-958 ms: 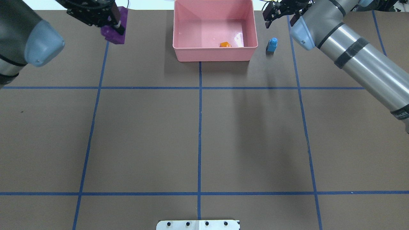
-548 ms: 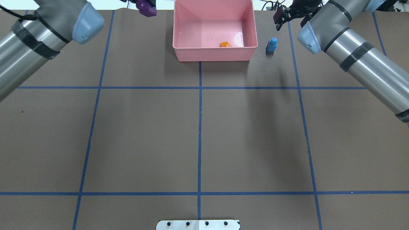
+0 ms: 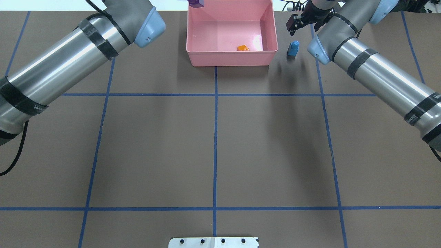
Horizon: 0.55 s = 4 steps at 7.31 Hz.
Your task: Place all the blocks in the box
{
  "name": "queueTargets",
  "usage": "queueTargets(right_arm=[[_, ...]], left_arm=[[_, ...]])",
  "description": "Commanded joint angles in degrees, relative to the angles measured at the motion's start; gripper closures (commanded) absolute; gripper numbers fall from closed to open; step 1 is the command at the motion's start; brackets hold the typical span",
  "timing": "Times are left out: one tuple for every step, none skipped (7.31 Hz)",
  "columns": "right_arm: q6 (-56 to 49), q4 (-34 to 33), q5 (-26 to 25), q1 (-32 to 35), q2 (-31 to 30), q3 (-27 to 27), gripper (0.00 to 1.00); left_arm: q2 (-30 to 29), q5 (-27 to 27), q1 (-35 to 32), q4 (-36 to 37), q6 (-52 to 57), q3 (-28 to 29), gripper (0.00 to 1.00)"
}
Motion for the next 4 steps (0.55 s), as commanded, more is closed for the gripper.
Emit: queueTargets(right_arm=[[0.1,4.5,-0.6,-1.6,0.1,-4.4,0.03],[0.1,4.5,-2.3,-3.1,0.1,-4.7,0.04],[0.1,4.5,-3.4,-3.5,0.3,-5.0,0.07],[0.1,4.5,-3.5,-3.5,0.4,-5.7,0.14]], left_arm=[[-2.0,3.0,1.0,-0.9,-0.4,2.9,1.00],[-4.6,5.3,1.7,-2.5,-0.4,7.2,1.00],[-5.2,6.3,1.8,-5.0,-0.4,10.0,1.00],[-5.3,7.4,2.0,-5.2,-0.4,10.5,1.00]])
